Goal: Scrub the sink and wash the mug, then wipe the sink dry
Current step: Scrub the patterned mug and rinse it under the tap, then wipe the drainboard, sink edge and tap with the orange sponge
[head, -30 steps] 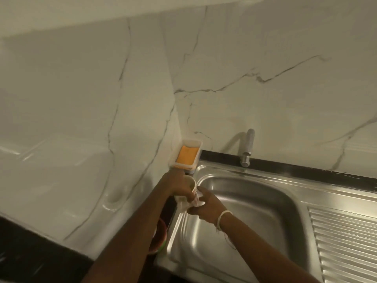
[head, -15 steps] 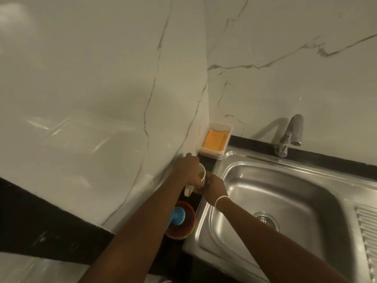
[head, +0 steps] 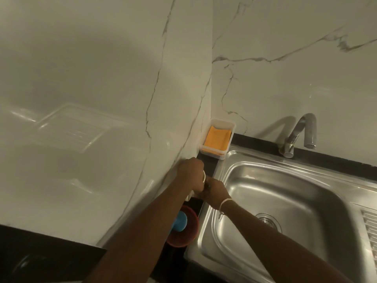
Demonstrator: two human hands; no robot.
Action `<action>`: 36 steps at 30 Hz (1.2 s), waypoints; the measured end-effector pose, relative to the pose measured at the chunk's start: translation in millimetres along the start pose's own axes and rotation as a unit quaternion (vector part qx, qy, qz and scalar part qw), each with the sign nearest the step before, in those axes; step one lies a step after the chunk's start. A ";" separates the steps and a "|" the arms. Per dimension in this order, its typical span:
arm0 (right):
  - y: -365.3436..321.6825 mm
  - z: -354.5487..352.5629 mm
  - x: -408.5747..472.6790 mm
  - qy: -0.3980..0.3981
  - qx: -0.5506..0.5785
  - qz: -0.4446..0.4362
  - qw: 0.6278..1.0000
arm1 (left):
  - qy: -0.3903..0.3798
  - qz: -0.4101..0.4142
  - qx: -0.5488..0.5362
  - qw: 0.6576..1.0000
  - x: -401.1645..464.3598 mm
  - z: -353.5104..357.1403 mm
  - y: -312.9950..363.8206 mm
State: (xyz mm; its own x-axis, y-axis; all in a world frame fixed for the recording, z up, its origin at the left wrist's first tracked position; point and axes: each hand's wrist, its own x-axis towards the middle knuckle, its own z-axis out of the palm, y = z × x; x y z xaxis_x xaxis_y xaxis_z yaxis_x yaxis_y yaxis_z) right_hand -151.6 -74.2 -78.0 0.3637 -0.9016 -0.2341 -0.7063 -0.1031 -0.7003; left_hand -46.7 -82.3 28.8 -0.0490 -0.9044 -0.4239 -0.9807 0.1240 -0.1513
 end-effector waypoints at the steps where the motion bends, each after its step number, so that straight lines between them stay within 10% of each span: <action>1: -1.5 -14.5 6.4 -0.050 -0.070 -0.016 0.996 | -0.010 0.008 0.001 1.000 0.3 -1.4 -0.7; 7: -21.4 -113.8 91.3 0.149 -0.110 0.015 0.983 | -0.053 0.037 0.013 0.998 3.2 -6.5 1.2; 15: -14.3 -114.1 173.6 -0.055 -0.284 0.075 0.954 | 0.034 0.009 -0.029 0.999 23.8 18.8 -1.4; 36: 4.3 -117.4 197.2 0.150 -0.161 0.092 0.971 | 0.026 0.009 -0.034 0.999 30.4 23.6 -2.0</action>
State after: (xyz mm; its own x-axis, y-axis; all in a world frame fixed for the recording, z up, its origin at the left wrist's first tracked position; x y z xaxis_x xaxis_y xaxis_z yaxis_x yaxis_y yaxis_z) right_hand -154.1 -301.8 -48.0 0.0540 -0.9941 -0.0940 -0.9138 -0.0112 -0.4061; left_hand -41.7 -100.5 -4.8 -0.0750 -0.9224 -0.3790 -0.9900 0.1145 -0.0827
